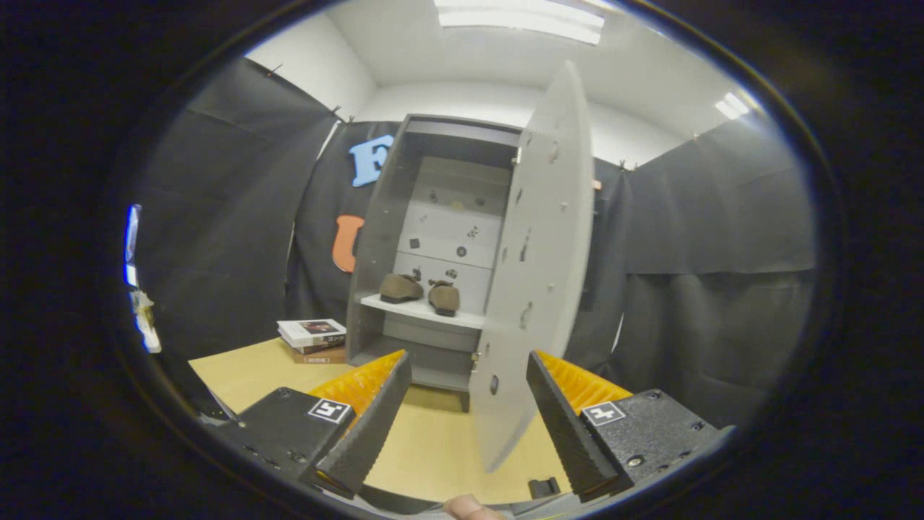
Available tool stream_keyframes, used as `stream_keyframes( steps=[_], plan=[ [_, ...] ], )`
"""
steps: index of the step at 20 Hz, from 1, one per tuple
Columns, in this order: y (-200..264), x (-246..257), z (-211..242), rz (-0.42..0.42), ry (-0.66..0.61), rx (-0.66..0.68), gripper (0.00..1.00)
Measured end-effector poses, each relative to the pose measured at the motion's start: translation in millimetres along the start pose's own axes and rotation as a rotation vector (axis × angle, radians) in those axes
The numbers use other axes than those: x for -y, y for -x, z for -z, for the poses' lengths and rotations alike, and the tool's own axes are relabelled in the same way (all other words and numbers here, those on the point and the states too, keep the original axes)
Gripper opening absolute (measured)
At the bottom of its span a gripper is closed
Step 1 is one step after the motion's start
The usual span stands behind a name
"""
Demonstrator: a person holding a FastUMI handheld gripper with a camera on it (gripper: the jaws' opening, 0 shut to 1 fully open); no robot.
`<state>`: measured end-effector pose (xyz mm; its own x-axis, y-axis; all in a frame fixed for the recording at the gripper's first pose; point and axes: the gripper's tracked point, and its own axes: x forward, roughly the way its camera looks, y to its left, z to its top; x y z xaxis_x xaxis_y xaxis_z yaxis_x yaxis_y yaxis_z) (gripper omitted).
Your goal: Open the shoe cabinet door, grab the shoes and put them into the shoe cabinet, then close the shoe cabinet door.
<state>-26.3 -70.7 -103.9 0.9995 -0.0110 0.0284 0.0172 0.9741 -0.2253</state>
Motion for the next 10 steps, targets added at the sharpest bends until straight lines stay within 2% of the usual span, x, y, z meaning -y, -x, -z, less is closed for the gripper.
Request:
stream_keyframes(
  steps=[3, 7, 10],
  plan=[
    [13, 62, 4, 0.05, -0.043, -0.016, 1.0],
    [18, 160, 10, 0.229, -0.039, -0.006, 1.0],
    [17, 205, 6, 0.31, -0.027, 0.016, 1.0]
  ],
)
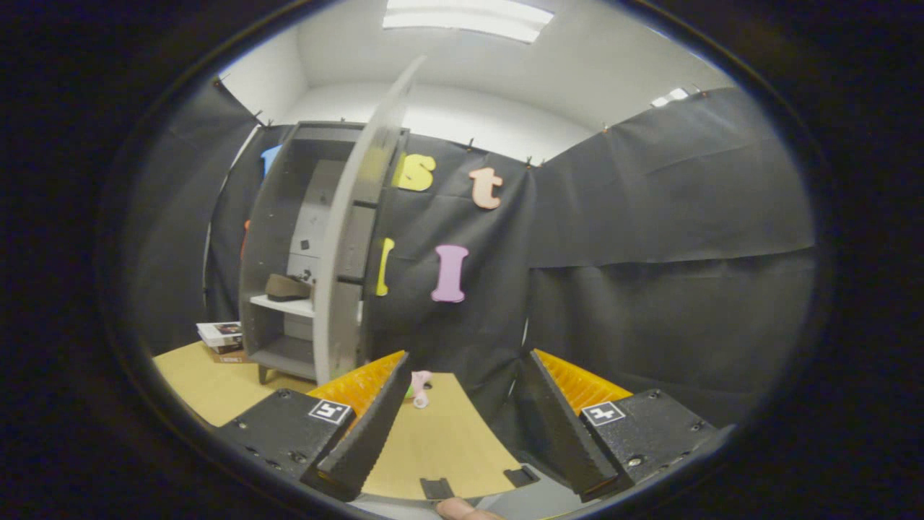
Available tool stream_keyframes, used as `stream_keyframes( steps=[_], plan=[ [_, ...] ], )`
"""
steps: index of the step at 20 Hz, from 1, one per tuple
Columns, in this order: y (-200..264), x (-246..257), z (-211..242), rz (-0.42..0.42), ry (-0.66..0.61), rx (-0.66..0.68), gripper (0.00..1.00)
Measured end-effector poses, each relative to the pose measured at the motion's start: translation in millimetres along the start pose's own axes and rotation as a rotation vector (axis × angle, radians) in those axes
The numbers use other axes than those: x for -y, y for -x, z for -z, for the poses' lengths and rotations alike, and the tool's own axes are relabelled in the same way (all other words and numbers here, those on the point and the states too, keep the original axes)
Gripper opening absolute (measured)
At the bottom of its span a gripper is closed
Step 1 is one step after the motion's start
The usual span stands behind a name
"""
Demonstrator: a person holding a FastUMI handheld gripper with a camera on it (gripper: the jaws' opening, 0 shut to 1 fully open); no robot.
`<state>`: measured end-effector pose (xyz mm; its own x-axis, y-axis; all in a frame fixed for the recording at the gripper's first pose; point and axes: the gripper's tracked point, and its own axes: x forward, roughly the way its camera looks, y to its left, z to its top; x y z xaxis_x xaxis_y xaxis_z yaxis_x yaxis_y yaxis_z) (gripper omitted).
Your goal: Open the shoe cabinet door, grab the shoes and put them into the shoe cabinet, then close the shoe cabinet door.
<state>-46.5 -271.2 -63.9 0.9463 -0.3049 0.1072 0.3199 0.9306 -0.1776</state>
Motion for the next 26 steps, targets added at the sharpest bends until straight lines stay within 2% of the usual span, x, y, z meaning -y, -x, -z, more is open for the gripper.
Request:
stream_keyframes(
  steps=[4, 7, 10, 14, 18, 21, 24, 26],
  plan=[
    [-30, 28, -2, 0.028, -0.025, 0.011, 1.0],
    [-58, 30, 0, 0.005, -0.098, -0.021, 1.0],
    [-86, 25, -12, -0.018, -0.119, -0.022, 1.0],
    [-98, -16, -32, -0.092, -0.086, -0.02, 1.0],
    [-105, -55, -50, -0.144, -0.132, -0.026, 1.0],
    [-100, -103, -51, -0.239, -0.125, -0.05, 1.0],
    [-98, -97, -67, -0.146, -0.019, 0.013, 0.92],
    [-93, -106, -70, -0.112, 0.014, 0.022, 0.92]
  ],
)
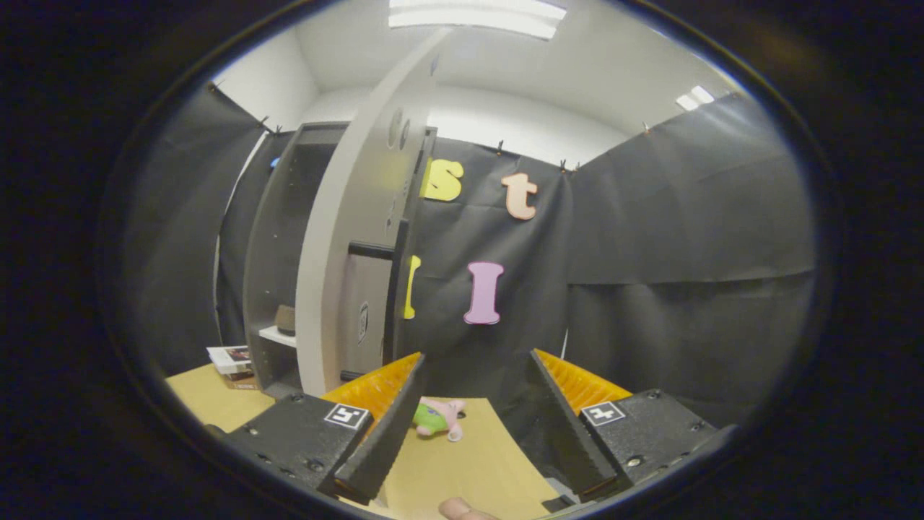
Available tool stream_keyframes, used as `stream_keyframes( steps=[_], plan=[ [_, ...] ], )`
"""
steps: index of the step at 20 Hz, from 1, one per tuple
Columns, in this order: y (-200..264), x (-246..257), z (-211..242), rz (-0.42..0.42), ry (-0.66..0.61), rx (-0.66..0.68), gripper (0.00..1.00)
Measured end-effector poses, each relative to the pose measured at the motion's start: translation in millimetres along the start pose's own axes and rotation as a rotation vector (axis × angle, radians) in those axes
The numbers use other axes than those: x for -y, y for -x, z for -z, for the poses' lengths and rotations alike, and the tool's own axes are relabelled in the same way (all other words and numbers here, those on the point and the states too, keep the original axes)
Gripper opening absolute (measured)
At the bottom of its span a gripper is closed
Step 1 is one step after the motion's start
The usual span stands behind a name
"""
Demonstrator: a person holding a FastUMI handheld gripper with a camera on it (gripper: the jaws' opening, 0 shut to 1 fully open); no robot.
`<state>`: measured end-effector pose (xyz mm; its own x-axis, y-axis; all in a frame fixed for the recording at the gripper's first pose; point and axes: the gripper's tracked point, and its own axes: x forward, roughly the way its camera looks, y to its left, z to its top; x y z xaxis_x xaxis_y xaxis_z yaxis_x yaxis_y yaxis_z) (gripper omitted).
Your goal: Open the shoe cabinet door, grab the shoes and put them into the shoe cabinet, then close the shoe cabinet door.
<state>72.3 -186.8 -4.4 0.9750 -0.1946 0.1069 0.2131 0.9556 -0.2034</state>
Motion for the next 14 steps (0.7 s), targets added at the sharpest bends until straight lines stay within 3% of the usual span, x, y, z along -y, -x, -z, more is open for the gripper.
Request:
stream_keyframes(
  steps=[14],
  plan=[
    [17, -95, -13, -0.142, -0.037, 0.045, 0.9]
  ],
)
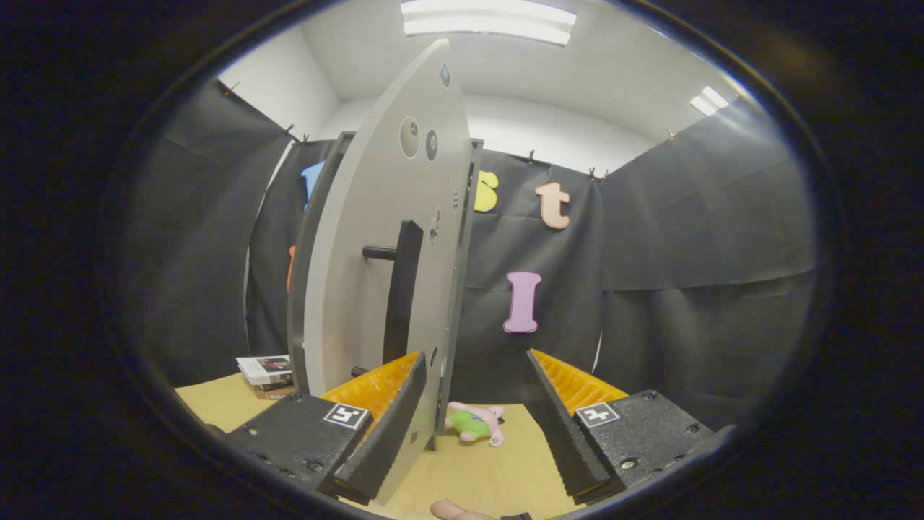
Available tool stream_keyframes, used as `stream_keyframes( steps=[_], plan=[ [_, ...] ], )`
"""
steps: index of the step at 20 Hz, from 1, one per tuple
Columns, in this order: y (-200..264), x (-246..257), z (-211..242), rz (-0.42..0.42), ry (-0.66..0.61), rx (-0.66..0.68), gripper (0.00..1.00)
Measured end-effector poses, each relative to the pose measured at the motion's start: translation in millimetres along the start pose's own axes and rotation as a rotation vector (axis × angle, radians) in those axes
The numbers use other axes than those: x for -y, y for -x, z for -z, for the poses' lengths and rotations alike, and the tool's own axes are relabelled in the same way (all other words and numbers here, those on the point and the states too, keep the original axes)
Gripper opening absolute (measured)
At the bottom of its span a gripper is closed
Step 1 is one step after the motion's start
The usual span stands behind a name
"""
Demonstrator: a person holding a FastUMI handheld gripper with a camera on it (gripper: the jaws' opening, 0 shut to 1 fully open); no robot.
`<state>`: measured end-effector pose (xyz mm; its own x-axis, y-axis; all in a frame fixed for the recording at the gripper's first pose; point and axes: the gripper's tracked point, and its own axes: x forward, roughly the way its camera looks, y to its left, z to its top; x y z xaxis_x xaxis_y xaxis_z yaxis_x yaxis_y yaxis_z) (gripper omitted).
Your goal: Open the shoe cabinet door, grab the shoes and put them into the shoe cabinet, then close the shoe cabinet door.
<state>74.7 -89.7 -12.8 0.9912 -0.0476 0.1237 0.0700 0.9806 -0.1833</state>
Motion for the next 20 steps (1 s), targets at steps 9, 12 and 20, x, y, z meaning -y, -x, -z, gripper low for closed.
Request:
stream_keyframes(
  steps=[9, 12, 20],
  plan=[
    [-19, -79, -5, -0.089, -0.06, -0.002, 0.9],
    [-29, -113, -7, -0.098, -0.037, 0.009, 0.9],
    [-16, -171, -11, -0.144, -0.006, 0.031, 0.97]
  ],
)
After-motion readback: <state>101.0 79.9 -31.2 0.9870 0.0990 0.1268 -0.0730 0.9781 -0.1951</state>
